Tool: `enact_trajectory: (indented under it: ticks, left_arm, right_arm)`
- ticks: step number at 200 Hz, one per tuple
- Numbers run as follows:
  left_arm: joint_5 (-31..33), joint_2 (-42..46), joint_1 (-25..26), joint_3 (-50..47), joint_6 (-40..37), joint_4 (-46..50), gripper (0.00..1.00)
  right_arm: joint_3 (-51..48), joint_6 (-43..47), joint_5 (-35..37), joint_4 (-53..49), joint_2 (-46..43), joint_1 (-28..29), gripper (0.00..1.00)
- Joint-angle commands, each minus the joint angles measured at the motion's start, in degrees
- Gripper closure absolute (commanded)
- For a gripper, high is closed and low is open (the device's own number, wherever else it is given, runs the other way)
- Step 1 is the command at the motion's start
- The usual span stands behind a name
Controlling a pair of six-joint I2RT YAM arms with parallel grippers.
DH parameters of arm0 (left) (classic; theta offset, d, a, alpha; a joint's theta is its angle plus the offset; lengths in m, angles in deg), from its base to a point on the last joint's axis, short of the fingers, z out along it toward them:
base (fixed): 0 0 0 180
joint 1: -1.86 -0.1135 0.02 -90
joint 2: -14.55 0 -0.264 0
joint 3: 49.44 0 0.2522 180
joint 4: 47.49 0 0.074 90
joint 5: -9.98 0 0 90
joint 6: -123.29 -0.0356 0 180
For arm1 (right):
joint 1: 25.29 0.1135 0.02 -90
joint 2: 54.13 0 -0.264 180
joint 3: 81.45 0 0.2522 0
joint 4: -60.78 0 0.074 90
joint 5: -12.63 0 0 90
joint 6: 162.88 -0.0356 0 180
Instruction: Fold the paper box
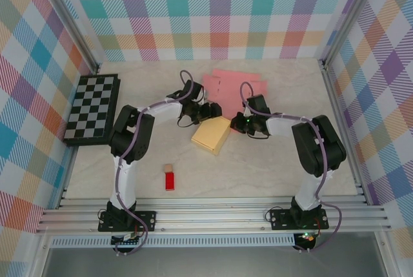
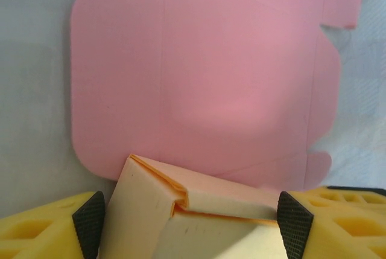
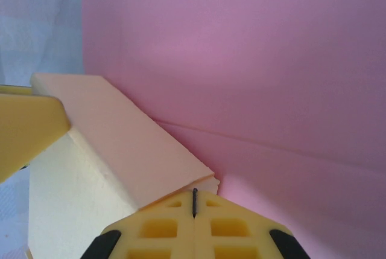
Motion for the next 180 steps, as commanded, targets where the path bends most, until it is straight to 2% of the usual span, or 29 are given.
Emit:
enact_trajectory:
  ticks: [1,46,70,85,121,158,180]
  left_arm:
    - [-5.4,5.7,3.0,-2.6,1.6,4.5,0.21]
    - [-4.2,11.7,-2.9,-7.8,1.0,4.8,0.16]
    - [-1.4,15.4,-3.4,-10.9,-1.1,7.2,0.14]
    - [-2.5,18.0,-3.3,-15.5,0.0,5.2,0.14]
    - [-4.9,22.7,-1.0,-26.5,3.0,-2.1,0.15]
    - [-2.7,24.5,1.9,-30.6,5.3,-5.7,0.15]
    - [-2.8,23.1,2.4,-30.2,5.5,-5.8,0.16]
  right_arm:
    - [1.3,3.7,0.0,-4.3,-4.6,1.7,0.94]
    - [1.6,9.5,3.6,-18.4,-10.2,1.3,0.92]
    - [0.6,11.3,3.6,-23.9,-13.0,1.3,0.91]
    - [-1.7,10.5,1.4,-24.8,-15.5,1.4,0.91]
    - [-11.2,1.0,-5.2,-18.1,-20.3,4.6,0.91]
    - [-19.8,-7.9,-6.3,-3.0,-19.4,10.8,0.92]
    - [-20.2,-7.6,-4.6,0.3,-16.6,11.7,0.92]
